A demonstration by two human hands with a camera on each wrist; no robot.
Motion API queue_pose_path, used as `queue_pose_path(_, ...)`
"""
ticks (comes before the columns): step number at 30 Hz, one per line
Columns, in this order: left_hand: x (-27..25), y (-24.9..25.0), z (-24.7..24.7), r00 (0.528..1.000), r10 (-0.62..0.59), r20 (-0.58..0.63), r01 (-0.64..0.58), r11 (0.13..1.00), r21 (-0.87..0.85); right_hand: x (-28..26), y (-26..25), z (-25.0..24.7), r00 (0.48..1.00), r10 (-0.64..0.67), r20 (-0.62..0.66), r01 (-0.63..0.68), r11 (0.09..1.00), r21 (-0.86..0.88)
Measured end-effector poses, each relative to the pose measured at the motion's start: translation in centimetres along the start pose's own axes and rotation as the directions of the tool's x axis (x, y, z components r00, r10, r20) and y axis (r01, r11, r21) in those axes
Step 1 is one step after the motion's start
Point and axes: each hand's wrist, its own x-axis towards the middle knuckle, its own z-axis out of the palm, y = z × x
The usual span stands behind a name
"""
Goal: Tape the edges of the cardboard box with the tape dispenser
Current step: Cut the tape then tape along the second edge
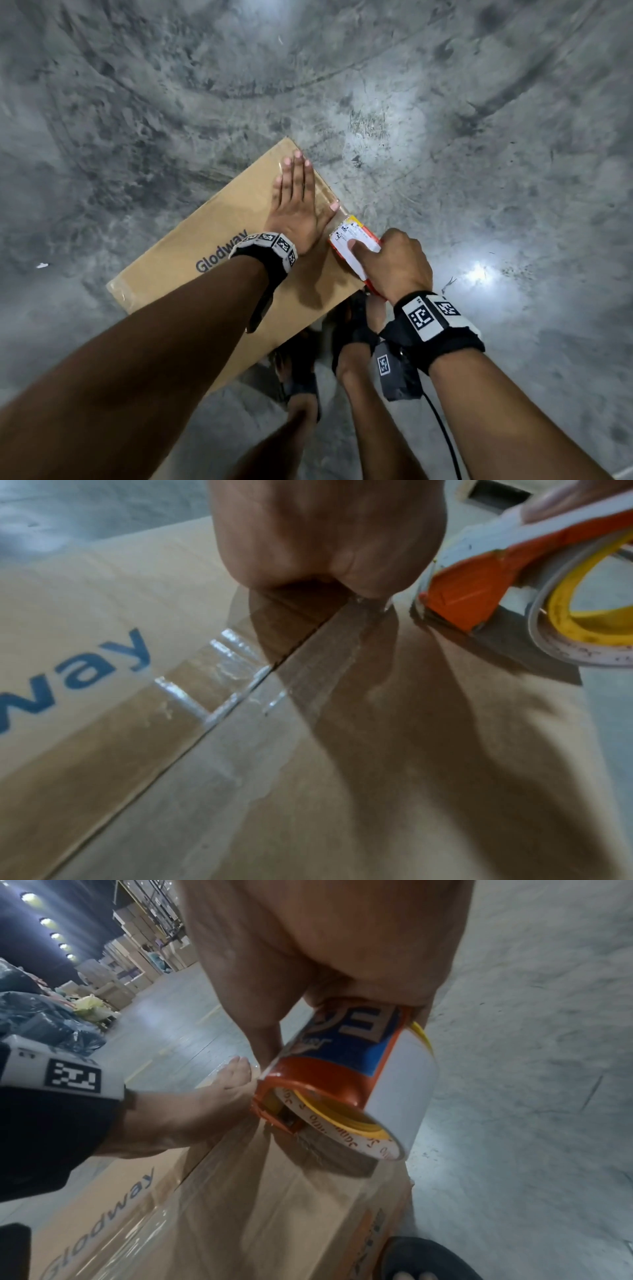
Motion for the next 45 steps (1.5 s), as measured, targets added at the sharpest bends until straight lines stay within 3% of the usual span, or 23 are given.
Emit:
queue_pose_path(9,0.5,-0.2,1.3,0.997,-0.008,-0.075,0.011,0.999,0.047,-0.2,0.8,0.8,0.996,-0.036,-0.085,0.040,0.998,0.047)
queue_pose_path(13,0.4,-0.2,1.3,0.999,-0.003,-0.053,0.004,1.000,0.030,-0.4,1.8,1.0,0.997,-0.031,-0.076,0.038,0.994,0.103)
queue_pose_path(17,0.6,-0.3,0.8,0.999,0.001,-0.039,0.001,1.000,0.028,-1.4,4.8,0.7,0.998,-0.026,-0.051,0.033,0.989,0.145)
queue_pose_path(24,1.5,-2.1,-0.2,0.999,-0.035,0.034,0.034,0.999,0.040,-4.2,10.6,0.9,0.999,0.017,-0.045,-0.013,0.998,0.069)
queue_pose_path(30,0.0,-1.4,0.6,0.994,-0.054,0.092,0.056,0.998,-0.024,-3.8,10.0,1.5,0.996,0.087,0.012,-0.087,0.996,-0.024)
queue_pose_path(45,0.6,0.1,0.1,0.999,-0.011,0.031,0.011,1.000,0.018,-2.1,8.5,-0.2,0.993,0.118,-0.025,-0.119,0.990,-0.071)
